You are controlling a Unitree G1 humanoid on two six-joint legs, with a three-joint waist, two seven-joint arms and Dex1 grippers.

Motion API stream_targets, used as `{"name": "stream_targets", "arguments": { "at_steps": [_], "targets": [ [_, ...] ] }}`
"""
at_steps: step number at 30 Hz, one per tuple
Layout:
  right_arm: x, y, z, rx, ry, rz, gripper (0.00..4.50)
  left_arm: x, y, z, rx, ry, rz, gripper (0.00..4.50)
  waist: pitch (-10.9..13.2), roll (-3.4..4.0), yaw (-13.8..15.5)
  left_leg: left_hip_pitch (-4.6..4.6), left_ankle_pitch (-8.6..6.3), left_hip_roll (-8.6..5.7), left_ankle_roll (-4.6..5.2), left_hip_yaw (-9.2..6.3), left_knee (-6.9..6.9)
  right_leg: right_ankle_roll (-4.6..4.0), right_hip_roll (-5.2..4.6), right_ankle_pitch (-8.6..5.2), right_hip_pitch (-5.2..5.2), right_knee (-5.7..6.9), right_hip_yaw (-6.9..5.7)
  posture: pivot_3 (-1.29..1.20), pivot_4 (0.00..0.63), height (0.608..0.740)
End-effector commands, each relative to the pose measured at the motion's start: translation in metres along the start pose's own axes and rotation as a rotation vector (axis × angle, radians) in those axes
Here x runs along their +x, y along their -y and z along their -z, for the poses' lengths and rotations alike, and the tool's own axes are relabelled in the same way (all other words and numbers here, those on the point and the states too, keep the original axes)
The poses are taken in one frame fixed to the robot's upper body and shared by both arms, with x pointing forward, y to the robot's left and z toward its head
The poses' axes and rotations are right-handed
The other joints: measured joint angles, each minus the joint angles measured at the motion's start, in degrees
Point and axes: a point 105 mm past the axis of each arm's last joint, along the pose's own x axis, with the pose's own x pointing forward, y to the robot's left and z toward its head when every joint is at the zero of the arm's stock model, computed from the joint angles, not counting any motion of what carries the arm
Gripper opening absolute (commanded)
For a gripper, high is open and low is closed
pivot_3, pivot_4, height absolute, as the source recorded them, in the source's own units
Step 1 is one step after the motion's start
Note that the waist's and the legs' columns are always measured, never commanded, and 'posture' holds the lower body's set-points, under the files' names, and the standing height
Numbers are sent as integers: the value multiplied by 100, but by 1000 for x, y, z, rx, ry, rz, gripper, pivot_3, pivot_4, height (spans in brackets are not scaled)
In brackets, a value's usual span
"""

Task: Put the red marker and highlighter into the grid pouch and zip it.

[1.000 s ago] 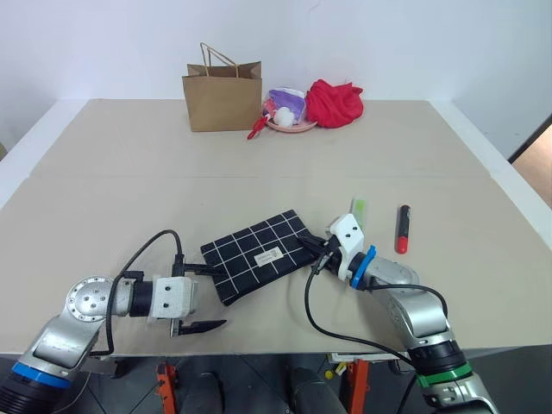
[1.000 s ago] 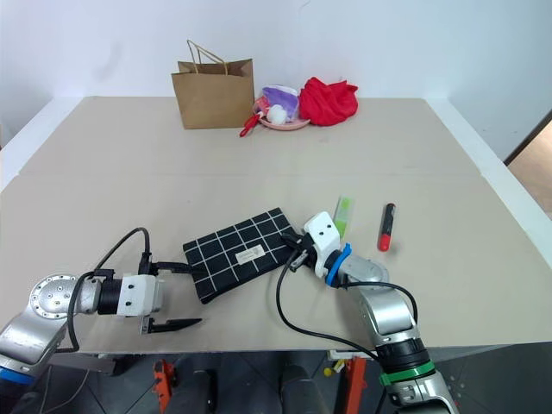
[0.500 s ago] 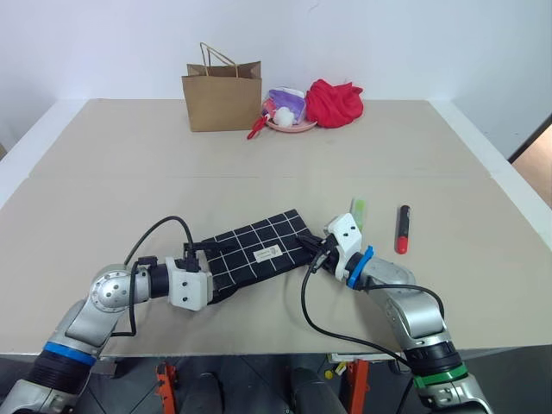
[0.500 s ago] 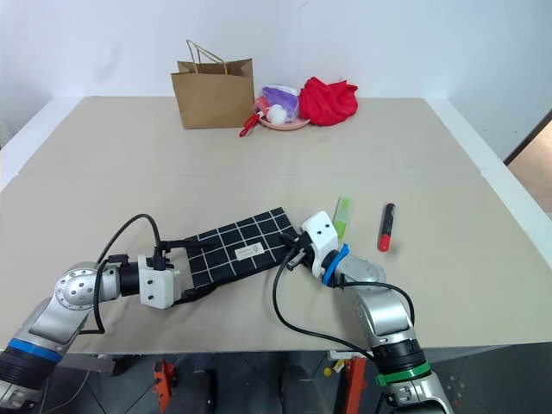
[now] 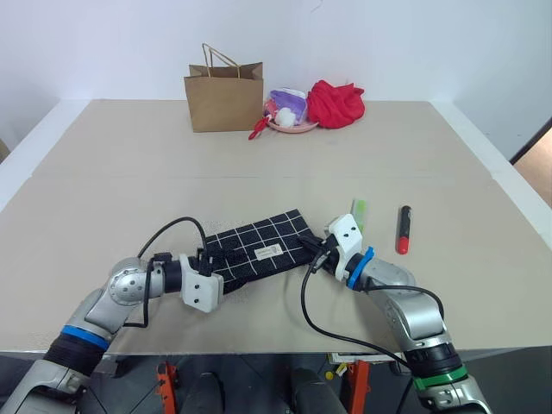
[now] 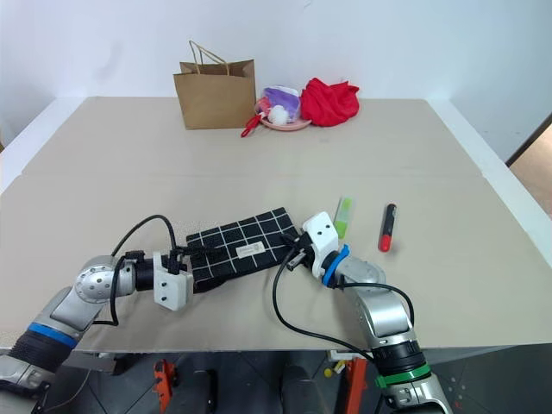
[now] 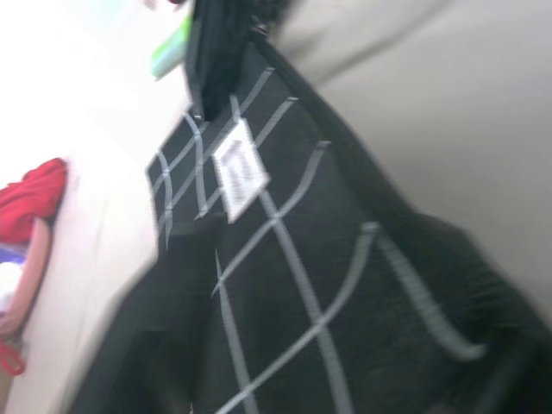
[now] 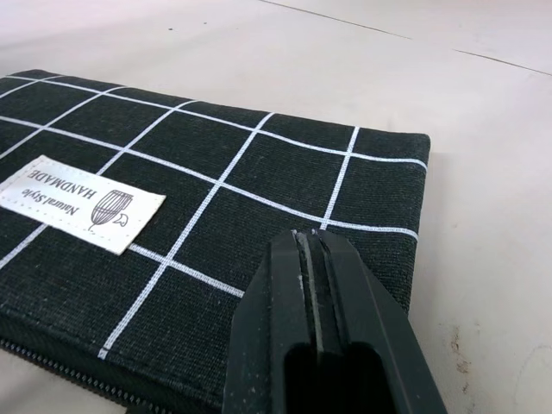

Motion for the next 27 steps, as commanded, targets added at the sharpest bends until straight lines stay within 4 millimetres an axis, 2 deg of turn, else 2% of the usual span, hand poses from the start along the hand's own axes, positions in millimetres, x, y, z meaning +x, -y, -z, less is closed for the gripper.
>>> {"name": "stream_targets", "arguments": {
  "at_steps": [1, 3, 8, 13, 16, 19, 24, 27],
  "targets": [
    [-2, -4, -2, -5, 10, -12, 0, 3, -2, 2, 18, -2, 7, 1096, -1, 1, 4, 0, 0, 0, 0, 0, 0, 0, 0, 0, 0, 0, 0, 0, 150, 740],
    [-2, -5, -2, -5, 11, -12, 0, 5, -3, 2, 19, 3, 12, 30, -9, 14, 7, 0, 0, 0, 0, -4, 0, 0, 0, 0, 3, 0, -4, 0, 150, 740],
    [-4, -6, -8, -26, 36, -13, 0, 5, -4, 5, 15, 11, 27, 30, -16, 28, 12, 0, 0, -1, 0, -9, 0, 0, 1, -1, 4, 1, -8, 0, 150, 740],
    [-20, -5, -41, -67, 165, -30, 0, -2, -13, -1, -151, 77, 13, 30, -10, 32, 8, -5, 1, 0, 0, -9, -1, 1, 1, -1, 0, 2, -8, 0, 150, 740],
    [-43, 1, -60, -38, 232, -32, 848, -7, -21, -1, -234, 99, 5, 0, -7, 34, 6, -13, 0, 0, 0, -12, -3, 24, 2, 6, -6, 3, -10, 0, 150, 740],
    [-65, -10, -65, -26, 245, -115, 2230, -9, -30, -2, -317, 134, -23, 0, -7, 33, 21, -22, -1, -1, 2, -21, -4, 27, 2, -3, -6, 3, -18, 0, 150, 740],
    [-83, -20, -41, -41, 159, -140, 4310, -11, -41, -9, -412, 196, -36, 0, -7, 33, 19, -22, -9, 0, 15, -29, -4, 18, 4, -11, -6, 5, -28, 0, 150, 740],
    [-82, -18, -37, -62, 174, -112, 4417, -10, -42, -12, -422, 204, -27, 0, -6, 34, -10, -21, -9, 0, 15, -27, 2, 16, 3, -8, -6, 5, -26, 0, 150, 740]
  ]
}}
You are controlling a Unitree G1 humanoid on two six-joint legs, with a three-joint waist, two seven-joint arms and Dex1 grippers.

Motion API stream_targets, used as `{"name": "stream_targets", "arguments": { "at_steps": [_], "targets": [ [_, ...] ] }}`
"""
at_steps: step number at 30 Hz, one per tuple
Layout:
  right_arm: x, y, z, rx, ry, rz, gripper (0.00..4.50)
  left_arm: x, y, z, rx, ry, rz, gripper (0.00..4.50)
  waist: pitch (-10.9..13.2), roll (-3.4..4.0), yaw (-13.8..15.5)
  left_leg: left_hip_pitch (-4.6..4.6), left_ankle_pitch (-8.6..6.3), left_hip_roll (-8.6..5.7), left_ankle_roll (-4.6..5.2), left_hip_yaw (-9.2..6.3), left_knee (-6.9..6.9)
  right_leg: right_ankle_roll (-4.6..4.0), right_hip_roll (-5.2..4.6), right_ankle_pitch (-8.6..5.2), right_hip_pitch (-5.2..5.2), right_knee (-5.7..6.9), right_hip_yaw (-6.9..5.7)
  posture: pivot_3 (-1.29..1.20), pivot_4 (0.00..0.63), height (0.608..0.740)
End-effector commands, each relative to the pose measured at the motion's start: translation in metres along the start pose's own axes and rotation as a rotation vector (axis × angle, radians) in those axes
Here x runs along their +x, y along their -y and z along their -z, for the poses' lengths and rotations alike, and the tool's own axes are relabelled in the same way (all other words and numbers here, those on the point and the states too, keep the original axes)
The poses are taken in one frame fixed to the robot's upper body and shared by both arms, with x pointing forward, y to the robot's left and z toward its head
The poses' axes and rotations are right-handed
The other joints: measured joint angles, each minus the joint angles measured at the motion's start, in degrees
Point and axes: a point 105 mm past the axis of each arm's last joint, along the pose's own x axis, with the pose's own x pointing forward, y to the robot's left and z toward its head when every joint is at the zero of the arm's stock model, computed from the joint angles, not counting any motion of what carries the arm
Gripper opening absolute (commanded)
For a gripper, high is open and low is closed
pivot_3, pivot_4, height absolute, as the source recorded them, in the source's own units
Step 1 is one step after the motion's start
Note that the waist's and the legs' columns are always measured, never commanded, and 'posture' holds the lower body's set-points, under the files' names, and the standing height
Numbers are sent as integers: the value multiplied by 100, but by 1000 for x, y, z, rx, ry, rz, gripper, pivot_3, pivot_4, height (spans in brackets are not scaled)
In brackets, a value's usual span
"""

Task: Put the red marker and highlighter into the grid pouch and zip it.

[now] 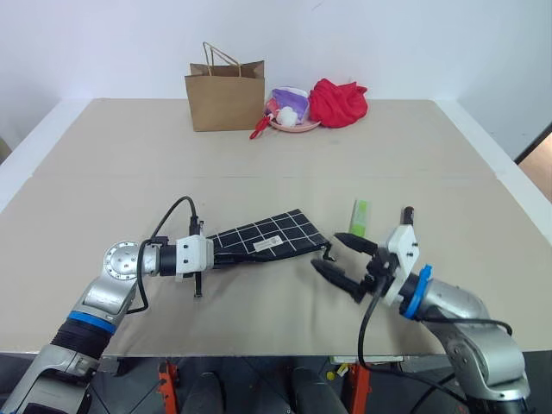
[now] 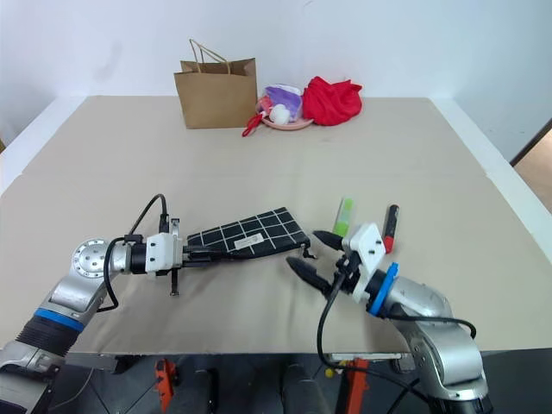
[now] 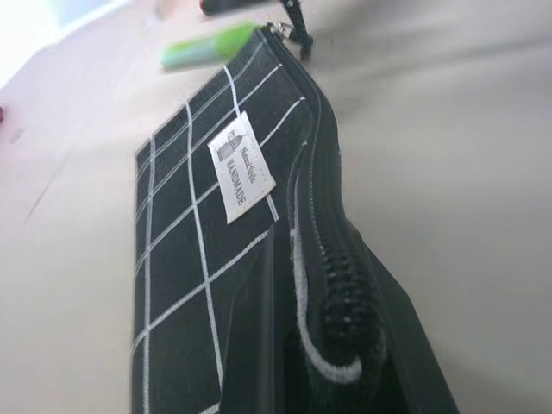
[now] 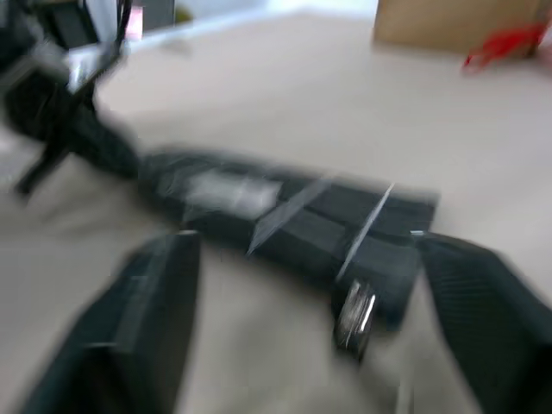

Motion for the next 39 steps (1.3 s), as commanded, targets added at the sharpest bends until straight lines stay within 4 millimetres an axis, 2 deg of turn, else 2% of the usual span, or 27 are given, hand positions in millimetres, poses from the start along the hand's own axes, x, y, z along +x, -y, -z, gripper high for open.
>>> {"name": "stream_targets", "arguments": {
  "at_steps": [1, 9, 10, 13, 14, 16, 20, 32, 39],
  "targets": [
    [3, 1, -16, -72, 82, 16, 4417, 1, -7, -14, 30, 40, -6, 0, 0, 0, -22, 2, 0, 0, 0, 0, 1, -5, 0, 1, 0, 0, 0, 0, 150, 740],
    [12, 8, -13, -70, 116, 60, 4417, 2, -2, -12, 37, 21, 11, 0, 1, -2, -12, 6, 15, 0, -2, 0, 1, -25, 0, 1, 6, 0, 1, 0, 150, 740],
    [12, 7, -11, -72, 112, 55, 4050, 2, -2, -12, 37, 20, 11, 0, 1, -2, -11, 5, 15, 0, -2, 0, 1, -24, 1, 0, 5, 0, 0, 0, 150, 740],
    [10, 7, -8, -65, 114, 45, 3483, 2, -1, -11, 36, 14, 9, 0, 1, -1, -3, 5, 15, 0, -2, -1, -4, -21, 2, 0, 3, 0, 0, 0, 150, 740],
    [10, 7, -8, -64, 116, 42, 2741, 2, -1, -11, 36, 12, 9, 0, 1, -1, -3, 5, 14, 0, -1, -1, -6, -14, 2, 3, 3, 0, 0, 0, 150, 740],
    [11, 6, -7, -57, 123, 37, 2114, 2, -1, -11, 36, 11, 4, 0, 1, -1, -3, 5, 14, 0, -1, -1, -6, -12, 2, 3, 3, 0, 0, 0, 150, 740],
    [14, 6, -8, -59, 135, 33, 53, 2, -4, -12, 28, 17, -18, 0, 1, -1, -3, 5, 14, 0, -1, -1, -5, -19, 2, -1, 4, 0, 0, 0, 150, 740],
    [23, 7, -19, -72, 160, 16, 12, 6, -5, -19, 1, 46, -31, 0, 1, -1, -3, 6, 15, 0, -1, -2, -4, -16, 3, 2, 4, 1, 0, 0, 150, 740],
    [42, -19, -30, -56, 154, -147, 12, 12, -3, -21, 19, 52, -31, 0, 1, -1, 1, 5, 15, 0, -1, -2, -4, -14, 3, 2, 5, 1, 0, 0, 150, 740]
  ]
}}
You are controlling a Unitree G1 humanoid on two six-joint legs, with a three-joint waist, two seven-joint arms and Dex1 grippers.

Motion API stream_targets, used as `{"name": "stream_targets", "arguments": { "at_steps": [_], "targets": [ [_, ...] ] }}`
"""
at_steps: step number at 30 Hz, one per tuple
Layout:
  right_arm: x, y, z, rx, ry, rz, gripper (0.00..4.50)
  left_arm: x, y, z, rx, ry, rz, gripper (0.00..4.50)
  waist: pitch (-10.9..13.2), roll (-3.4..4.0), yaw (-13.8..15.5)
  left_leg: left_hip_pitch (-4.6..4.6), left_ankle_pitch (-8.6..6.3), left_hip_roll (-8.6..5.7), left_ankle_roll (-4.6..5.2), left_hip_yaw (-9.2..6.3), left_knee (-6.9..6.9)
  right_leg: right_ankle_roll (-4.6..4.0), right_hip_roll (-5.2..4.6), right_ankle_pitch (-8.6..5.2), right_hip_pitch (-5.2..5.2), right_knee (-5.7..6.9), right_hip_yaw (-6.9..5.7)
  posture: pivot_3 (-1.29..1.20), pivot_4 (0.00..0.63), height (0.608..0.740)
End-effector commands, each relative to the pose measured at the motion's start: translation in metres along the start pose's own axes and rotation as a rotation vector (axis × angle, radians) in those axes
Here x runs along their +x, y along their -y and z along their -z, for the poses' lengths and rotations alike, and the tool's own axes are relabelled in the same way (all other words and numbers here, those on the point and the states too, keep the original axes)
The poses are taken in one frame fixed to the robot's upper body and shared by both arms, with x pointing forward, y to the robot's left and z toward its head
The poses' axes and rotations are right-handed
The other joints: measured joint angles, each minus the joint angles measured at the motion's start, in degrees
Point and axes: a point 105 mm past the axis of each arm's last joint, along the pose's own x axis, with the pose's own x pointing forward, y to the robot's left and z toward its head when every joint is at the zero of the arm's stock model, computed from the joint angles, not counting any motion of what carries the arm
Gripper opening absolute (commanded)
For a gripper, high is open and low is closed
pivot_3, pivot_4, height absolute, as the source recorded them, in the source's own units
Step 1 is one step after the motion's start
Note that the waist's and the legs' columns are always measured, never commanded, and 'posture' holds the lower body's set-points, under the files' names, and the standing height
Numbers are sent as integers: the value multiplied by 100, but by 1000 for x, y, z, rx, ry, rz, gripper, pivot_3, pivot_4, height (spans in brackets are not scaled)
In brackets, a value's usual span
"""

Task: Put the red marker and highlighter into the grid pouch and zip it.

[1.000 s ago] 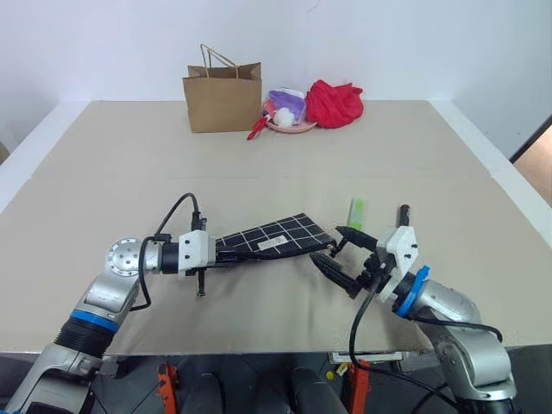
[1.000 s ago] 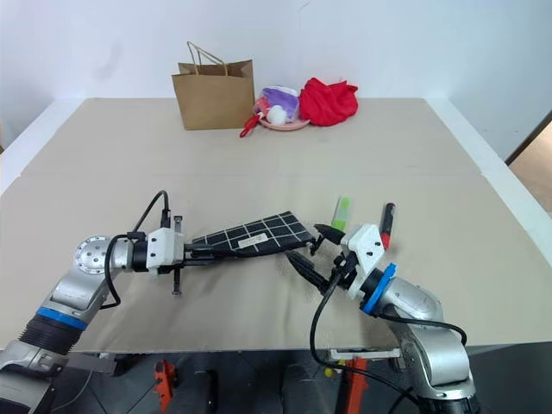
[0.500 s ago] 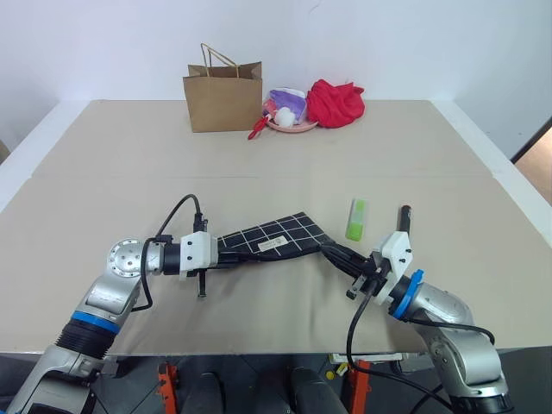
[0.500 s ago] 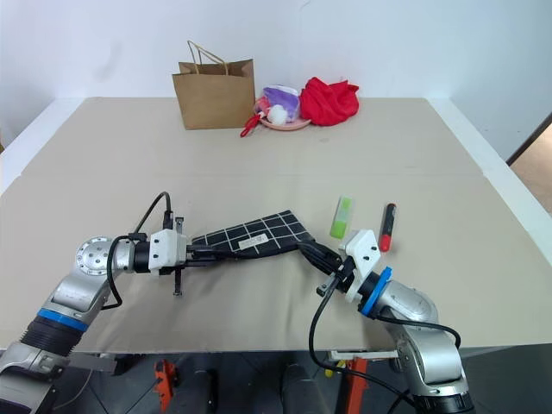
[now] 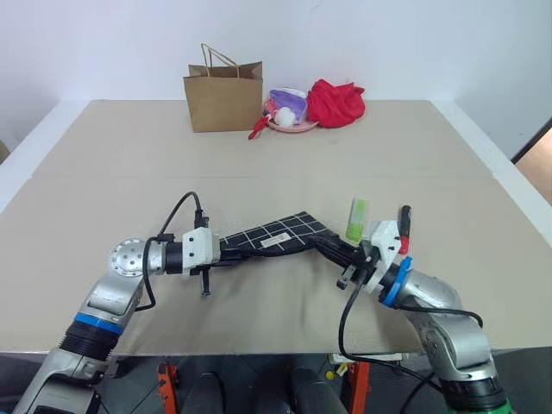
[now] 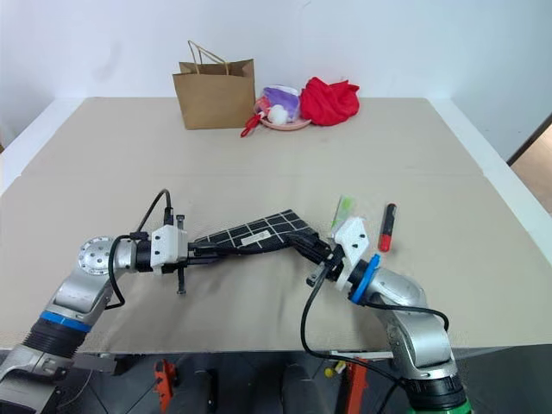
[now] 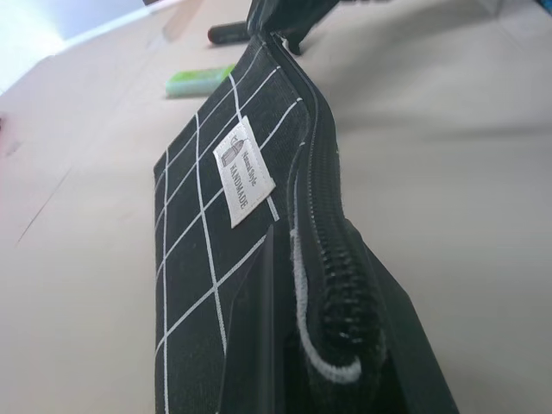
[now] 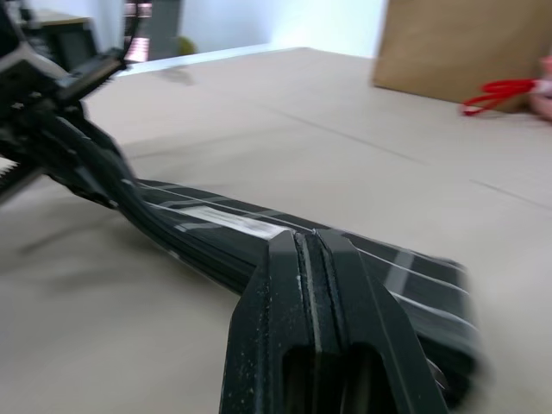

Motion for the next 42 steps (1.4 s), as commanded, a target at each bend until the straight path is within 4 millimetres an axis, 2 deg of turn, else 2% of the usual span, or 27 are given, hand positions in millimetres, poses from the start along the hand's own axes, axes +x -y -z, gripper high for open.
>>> {"name": "stream_targets", "arguments": {
  "at_steps": [1, 6, 18, 27, 36, 40, 41, 42],
  "targets": [
    [10, -20, -19, -11, 49, -107, 12, 1, -4, -10, 57, 19, -18, 0, 0, 0, 1, 0, 0, 0, 0, 0, 0, 2, 0, 1, 0, 0, 0, 0, 150, 740],
    [19, -36, -25, 5, 47, -211, 12, 3, -8, -10, 83, 16, -36, 0, 0, 0, 0, 0, 0, 0, 0, -1, -1, 5, 0, 2, -1, 0, 0, 0, 150, 740],
    [39, -50, -30, 25, 34, -350, 12, 7, -12, -14, 179, 33, -71, 0, 0, 0, -1, -1, 0, 0, 0, -2, 0, 15, 2, 10, -1, 0, -1, 0, 150, 740],
    [50, -49, -27, 24, 33, -351, 12, 10, -12, -15, 193, 44, -79, 0, 0, 0, -1, -3, 0, 0, 0, -3, 0, 18, 2, 9, -2, 0, -1, 0, 150, 740],
    [51, -46, -28, 18, 40, -317, 12, 13, -14, -16, 194, 48, -78, 0, 0, 0, -1, -4, 0, 0, 0, -3, 0, 18, 3, 9, -2, 0, -1, 0, 150, 740],
    [46, -43, -32, 70, 49, -297, 12, 12, -15, -15, 194, 43, -77, 0, 0, 0, -1, -3, 0, 0, 0, -3, 0, 18, 3, 9, -2, 0, -1, 0, 150, 740],
    [43, -45, -33, 77, 48, -313, 760, 12, -14, -15, 194, 41, -77, 0, 0, 0, -1, -4, 0, 0, 0, -3, 0, 18, 2, 9, -2, 0, -1, 0, 150, 740],
    [41, -47, -33, 77, 47, -322, 1050, 12, -14, -15, 194, 40, -77, 0, 0, 0, -2, -4, 0, 0, 0, -3, 0, 18, 2, 9, -2, 0, -1, 0, 150, 740]
  ]
}}
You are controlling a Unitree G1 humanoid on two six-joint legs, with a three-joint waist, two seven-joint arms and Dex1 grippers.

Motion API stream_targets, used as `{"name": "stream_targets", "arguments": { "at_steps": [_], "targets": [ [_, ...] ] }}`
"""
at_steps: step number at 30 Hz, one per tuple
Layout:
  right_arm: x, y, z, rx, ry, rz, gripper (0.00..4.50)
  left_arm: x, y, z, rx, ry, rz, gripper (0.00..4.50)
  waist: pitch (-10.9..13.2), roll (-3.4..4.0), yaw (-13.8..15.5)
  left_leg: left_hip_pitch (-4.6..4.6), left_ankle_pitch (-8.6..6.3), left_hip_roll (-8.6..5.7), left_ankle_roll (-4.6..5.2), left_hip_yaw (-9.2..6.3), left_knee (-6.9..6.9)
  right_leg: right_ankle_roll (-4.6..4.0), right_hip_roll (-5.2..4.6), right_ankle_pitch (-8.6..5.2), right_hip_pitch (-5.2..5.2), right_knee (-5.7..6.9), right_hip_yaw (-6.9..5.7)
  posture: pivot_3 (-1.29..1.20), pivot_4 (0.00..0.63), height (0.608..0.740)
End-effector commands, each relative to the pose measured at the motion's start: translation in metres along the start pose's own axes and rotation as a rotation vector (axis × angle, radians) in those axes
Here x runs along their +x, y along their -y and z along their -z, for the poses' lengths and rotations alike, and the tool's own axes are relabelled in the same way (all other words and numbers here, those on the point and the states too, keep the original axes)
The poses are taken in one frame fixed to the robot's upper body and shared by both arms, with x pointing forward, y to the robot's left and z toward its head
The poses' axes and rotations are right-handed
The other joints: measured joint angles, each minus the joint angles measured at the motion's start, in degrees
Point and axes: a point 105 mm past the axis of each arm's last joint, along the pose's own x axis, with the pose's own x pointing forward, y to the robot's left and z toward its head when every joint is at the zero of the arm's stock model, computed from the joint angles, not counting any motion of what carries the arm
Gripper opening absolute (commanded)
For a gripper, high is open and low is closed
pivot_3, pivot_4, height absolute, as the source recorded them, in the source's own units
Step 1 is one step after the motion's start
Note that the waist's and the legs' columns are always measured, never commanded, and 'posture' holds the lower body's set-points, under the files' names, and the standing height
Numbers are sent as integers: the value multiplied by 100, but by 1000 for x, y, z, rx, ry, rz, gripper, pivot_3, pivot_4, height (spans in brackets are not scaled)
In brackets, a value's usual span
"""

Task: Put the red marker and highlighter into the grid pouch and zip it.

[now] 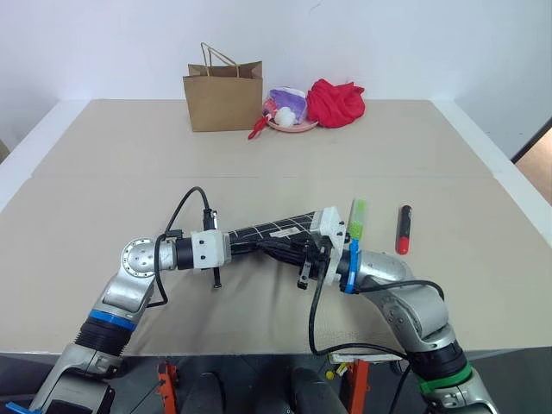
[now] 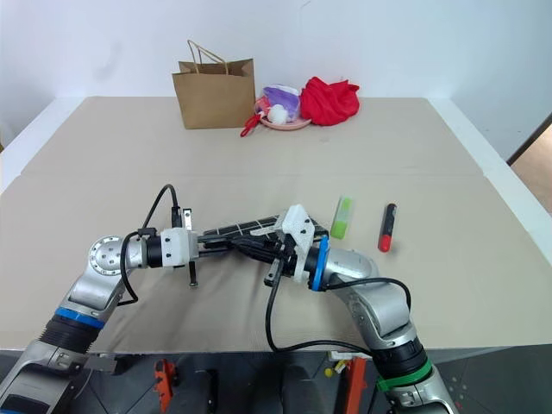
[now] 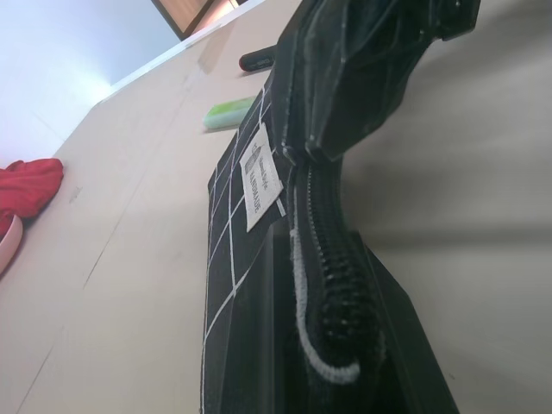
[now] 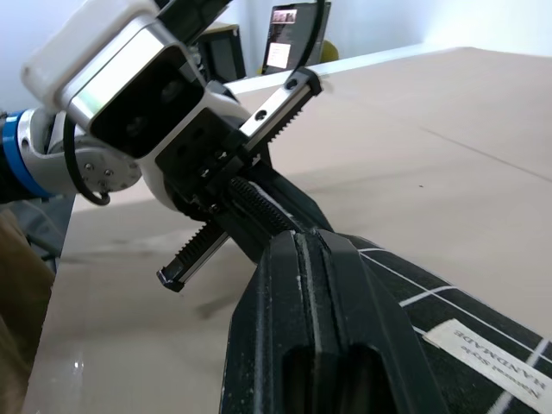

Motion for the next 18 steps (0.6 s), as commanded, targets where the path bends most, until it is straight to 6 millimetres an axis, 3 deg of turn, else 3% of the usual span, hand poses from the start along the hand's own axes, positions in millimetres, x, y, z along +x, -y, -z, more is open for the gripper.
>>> {"name": "stream_targets", "arguments": {
  "at_steps": [1, 4, 8, 13, 18],
  "targets": [
    [-6, -10, -16, -22, 44, -34, 1435, 0, -7, -8, 34, 21, -14, 0, 0, 1, 2, 0, 0, 0, 0, 0, 0, 0, 0, 0, 0, 0, 0, 0, 150, 740],
    [-13, -7, -20, -36, 56, 4, 2817, 0, -7, -7, 33, 20, -12, 0, 0, 0, 2, -1, 0, 0, 0, -1, -1, 0, 0, -1, -1, 0, -1, 0, 150, 740],
    [-37, 9, -31, -48, 86, 118, 4486, -1, -6, -7, 32, 16, -12, 0, 0, 0, 4, -2, 0, 0, 0, -1, 1, 1, -1, 0, 0, 0, -1, 0, 150, 740],
    [-94, 54, -43, -7, 129, 451, 4486, -5, -5, -5, 31, 3, -13, 0, 1, 0, 7, -2, 0, 0, 0, -1, 2, 2, -1, 1, 1, 0, -1, 0, 150, 740],
    [-137, 94, -24, -19, 33, 822, 4486, -8, -4, -3, 31, -1, -13, 0, 1, 0, -10, 0, 0, 0, 1, -1, 0, 1, 0, 0, -1, 0, -1, 0, 150, 740]
  ]
}}
